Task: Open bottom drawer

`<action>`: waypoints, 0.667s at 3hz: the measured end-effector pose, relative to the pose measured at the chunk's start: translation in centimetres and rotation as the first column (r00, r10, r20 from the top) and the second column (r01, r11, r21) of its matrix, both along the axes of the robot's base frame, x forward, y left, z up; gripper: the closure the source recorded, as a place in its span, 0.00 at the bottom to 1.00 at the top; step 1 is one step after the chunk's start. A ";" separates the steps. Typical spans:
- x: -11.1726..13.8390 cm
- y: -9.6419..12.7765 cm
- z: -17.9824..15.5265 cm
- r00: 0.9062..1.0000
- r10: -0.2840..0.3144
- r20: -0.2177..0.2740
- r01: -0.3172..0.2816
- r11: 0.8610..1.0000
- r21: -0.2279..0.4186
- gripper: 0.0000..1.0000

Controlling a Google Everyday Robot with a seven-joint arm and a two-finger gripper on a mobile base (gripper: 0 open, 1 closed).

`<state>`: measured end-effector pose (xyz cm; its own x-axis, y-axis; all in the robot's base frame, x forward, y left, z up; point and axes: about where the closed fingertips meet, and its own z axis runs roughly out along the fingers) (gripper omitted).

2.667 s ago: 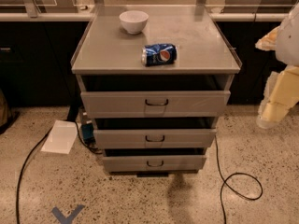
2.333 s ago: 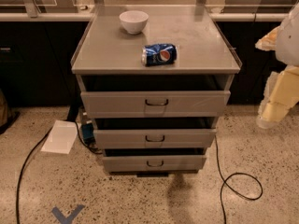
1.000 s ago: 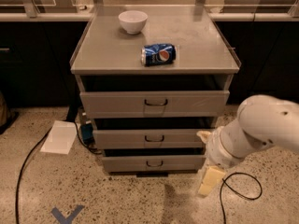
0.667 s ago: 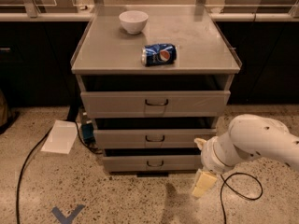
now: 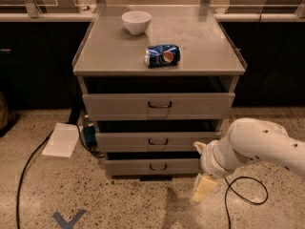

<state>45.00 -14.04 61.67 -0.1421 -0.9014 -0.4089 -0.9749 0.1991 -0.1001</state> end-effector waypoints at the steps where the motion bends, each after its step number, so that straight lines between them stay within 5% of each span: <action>1: 1.2 2.1 -1.8 0.998 0.057 0.013 -0.058 0.997 0.059 0.00; 2: 3.7 3.1 -5.5 0.995 0.097 0.038 -0.100 0.990 0.104 0.00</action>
Offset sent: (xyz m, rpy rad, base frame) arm 0.0711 0.0406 -0.1061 0.1679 -0.0655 0.1378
